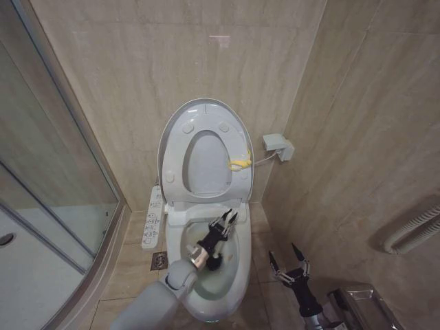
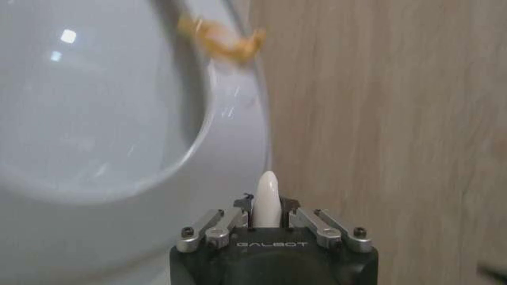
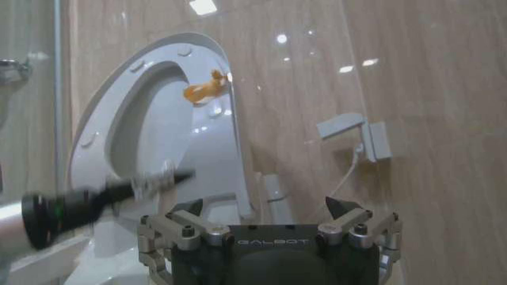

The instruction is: Open the toilet lid, clean the toilet bowl with a toilet brush, close the toilet lid, and flush.

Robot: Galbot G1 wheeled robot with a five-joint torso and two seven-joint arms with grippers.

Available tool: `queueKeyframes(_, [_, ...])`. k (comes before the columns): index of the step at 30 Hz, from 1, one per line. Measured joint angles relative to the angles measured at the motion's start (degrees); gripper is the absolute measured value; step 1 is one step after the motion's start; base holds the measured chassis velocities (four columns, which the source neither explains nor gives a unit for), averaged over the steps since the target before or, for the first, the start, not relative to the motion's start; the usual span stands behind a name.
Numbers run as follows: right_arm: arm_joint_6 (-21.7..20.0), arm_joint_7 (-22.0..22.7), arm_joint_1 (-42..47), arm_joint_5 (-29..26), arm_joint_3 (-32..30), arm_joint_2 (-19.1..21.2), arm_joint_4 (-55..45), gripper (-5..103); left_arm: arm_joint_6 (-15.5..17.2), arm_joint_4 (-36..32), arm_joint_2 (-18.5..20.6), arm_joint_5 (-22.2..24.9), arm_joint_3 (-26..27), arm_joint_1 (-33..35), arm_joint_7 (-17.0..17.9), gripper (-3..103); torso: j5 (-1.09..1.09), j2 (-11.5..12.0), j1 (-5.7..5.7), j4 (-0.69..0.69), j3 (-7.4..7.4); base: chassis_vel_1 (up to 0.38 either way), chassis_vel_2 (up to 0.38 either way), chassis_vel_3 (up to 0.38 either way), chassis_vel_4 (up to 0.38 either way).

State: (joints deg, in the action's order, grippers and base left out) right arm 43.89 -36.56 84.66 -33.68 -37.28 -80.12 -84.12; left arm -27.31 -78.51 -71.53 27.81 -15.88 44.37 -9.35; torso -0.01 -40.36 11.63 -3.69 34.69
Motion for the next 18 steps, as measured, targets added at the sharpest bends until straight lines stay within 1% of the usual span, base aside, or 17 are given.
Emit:
queueKeyframes(4, [-0.3, 0.1, -0.1, -0.4, -0.4, -0.6, 0.7, 100, -0.3, -0.6, 1.1, 0.1, -1.0, -0.8, -0.4, 23, 0.01, 0.0, 0.00, 0.00, 0.00, 0.000, 0.000, 0.000, 0.000])
queueKeyframes(5, [-0.7, 0.3, -0.3, -0.8, -0.9, -1.2, 1.5, 100, -1.0, 2.0, 2.3, 0.5, -2.6, -1.1, -0.8, 23, -0.01, 0.0, 0.00, 0.01, 0.00, 0.000, 0.000, 0.000, 0.000])
queueKeyframes(7, [-0.7, 0.3, -0.5, -0.8, -1.4, -1.7, 2.3, 100, -1.4, 3.8, 3.0, 1.2, -4.1, -1.7, -1.0, 23, 0.00, 0.0, 0.00, 0.05, 0.00, 0.000, 0.000, 0.000, 0.000])
queueKeyframes(8, [-0.7, 0.3, -0.5, -0.8, -1.4, -1.7, 2.3, 100, -1.4, 3.8, 3.0, 1.2, -4.1, -1.7, -1.0, 23, 0.00, 0.0, 0.00, 0.05, 0.00, 0.000, 0.000, 0.000, 0.000])
queueKeyframes(11, [-0.7, 0.2, -0.9, -0.7, -2.7, -2.6, 3.3, 100, -1.4, 3.3, 2.9, 3.4, -7.0, -4.7, -0.8, 23, 0.01, 0.0, 0.00, 0.04, 0.00, 0.000, 0.000, 0.000, 0.000])
queueKeyframes(12, [-0.7, 0.2, -0.9, -0.7, -2.7, -2.6, 3.3, 100, -1.4, 3.3, 2.9, 3.4, -7.0, -4.7, -0.8, 23, 0.01, 0.0, 0.00, 0.04, 0.00, 0.000, 0.000, 0.000, 0.000])
queueKeyframes(14, [-0.7, 0.2, -1.3, -0.5, -3.6, -3.4, 4.0, 100, -1.6, 2.1, 1.9, 4.5, -8.1, -7.2, -0.9, 23, 0.00, 0.0, 0.00, -0.03, 0.00, 0.000, 0.000, 0.000, 0.000])
queueKeyframes(16, [-0.6, 0.1, -1.4, -0.2, -4.0, -3.8, 4.4, 100, -2.1, 2.4, 1.6, 5.1, -8.4, -8.2, -1.2, 23, 0.01, 0.0, 0.00, -0.04, 0.00, 0.000, 0.000, 0.000, 0.000])
queueKeyframes(18, [-0.6, 0.0, -1.4, 0.1, -4.5, -4.3, 4.9, 100, -2.5, 4.1, 1.8, 5.6, -8.6, -8.2, -1.6, 23, 0.01, 0.0, 0.00, 0.00, 0.00, 0.000, 0.000, 0.000, 0.000])
